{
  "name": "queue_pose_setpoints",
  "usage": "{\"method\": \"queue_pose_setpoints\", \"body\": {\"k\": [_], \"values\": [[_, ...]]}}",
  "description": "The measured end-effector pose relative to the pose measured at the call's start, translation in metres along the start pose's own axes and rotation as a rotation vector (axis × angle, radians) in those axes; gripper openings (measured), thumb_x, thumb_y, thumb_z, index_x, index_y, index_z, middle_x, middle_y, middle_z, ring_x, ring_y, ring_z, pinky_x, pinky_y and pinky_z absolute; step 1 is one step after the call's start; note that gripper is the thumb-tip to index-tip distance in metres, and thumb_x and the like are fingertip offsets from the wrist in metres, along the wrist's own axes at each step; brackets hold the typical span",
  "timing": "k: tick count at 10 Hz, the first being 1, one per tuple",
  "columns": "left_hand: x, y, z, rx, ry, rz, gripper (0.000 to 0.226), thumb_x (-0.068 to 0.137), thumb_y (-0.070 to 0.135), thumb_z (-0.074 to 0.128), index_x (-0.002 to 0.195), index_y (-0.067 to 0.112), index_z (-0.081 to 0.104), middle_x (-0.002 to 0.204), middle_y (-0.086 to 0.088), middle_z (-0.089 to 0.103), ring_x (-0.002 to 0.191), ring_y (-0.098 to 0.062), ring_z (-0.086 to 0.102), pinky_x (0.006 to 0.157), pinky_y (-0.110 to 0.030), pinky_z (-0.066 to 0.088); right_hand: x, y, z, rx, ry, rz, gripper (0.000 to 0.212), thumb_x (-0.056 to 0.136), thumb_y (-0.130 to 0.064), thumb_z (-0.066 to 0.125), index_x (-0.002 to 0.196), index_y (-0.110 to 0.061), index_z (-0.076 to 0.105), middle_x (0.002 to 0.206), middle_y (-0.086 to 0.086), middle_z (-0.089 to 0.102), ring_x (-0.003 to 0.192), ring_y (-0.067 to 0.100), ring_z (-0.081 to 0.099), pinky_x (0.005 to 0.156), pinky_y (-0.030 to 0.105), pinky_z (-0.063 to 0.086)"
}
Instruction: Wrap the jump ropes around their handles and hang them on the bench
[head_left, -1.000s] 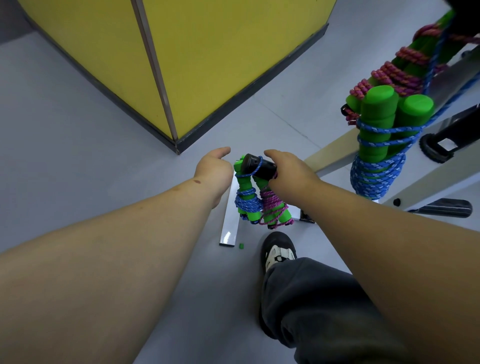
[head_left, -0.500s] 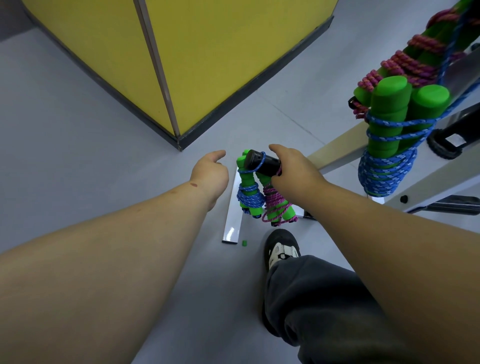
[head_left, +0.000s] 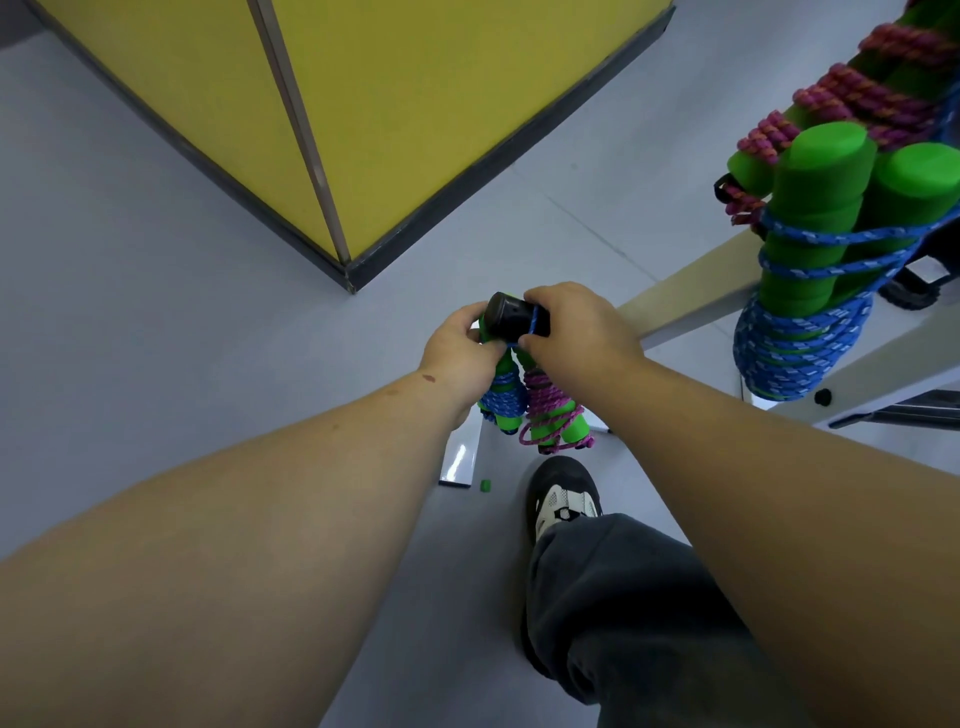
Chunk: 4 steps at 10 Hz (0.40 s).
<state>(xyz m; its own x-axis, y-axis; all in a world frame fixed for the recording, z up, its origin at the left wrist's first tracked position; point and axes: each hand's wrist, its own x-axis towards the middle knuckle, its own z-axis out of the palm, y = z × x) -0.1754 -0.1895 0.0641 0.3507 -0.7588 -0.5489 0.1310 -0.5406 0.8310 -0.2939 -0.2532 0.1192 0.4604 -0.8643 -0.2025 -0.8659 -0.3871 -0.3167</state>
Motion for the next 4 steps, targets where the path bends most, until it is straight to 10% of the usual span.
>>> {"method": "queue_pose_setpoints", "body": {"k": [4], "values": [[-0.004,0.012,-0.011,0.067,0.022,-0.022,0.075,0.096,-0.015,0.045,0.159,0.027,0.039,0.157,-0.012,0.046,0.137,-0.032,0.051,0.096,-0.036,0.050,-0.002,0.005,-0.008,0.154,-0.039,0.069,0.063,0.085,-0.010,0.063,0.145,-0.021,0.049,0.144,0.007,0.053,0.128,0.028,0.053,0.102,0.040,0.048]]}}
